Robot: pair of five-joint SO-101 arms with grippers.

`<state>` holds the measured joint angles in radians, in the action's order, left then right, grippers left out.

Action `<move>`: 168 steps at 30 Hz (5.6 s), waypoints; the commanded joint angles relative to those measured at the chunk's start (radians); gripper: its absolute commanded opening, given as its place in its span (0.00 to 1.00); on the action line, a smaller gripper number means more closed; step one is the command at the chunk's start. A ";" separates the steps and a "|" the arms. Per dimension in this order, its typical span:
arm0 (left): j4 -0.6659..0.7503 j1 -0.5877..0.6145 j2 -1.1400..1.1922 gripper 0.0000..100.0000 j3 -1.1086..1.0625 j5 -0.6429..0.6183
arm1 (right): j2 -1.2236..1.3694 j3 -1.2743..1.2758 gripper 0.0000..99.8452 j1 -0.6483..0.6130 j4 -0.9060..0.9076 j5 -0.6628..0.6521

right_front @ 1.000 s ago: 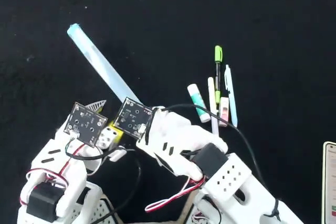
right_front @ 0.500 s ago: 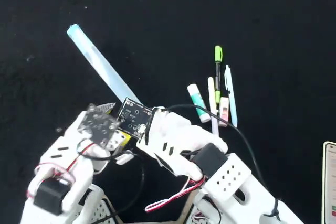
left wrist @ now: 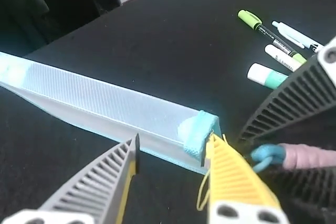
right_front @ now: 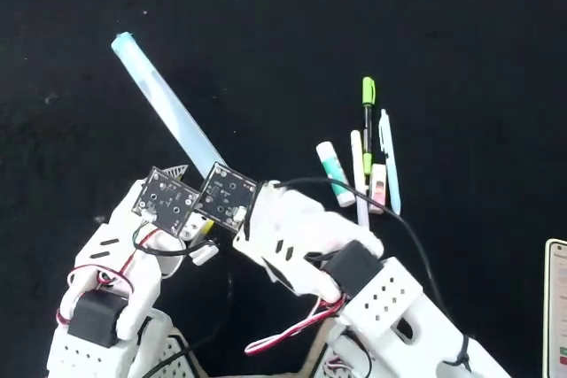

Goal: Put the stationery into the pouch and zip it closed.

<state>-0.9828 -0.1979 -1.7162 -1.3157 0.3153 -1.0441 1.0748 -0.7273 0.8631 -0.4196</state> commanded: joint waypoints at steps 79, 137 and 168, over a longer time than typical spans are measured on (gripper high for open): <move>0.230 0.028 0.275 0.03 0.341 -0.109 | -0.166 0.142 0.01 0.180 -0.198 0.224; -0.178 0.269 0.431 0.03 0.604 -0.147 | -0.519 0.019 0.11 0.311 0.356 0.080; -0.229 0.278 0.420 0.03 0.533 -0.146 | -0.084 -0.340 0.15 -0.215 0.338 0.091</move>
<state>-1.2037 0.0752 -1.2942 -0.8048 0.1757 -1.1254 0.8094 -0.9268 1.1208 -0.3015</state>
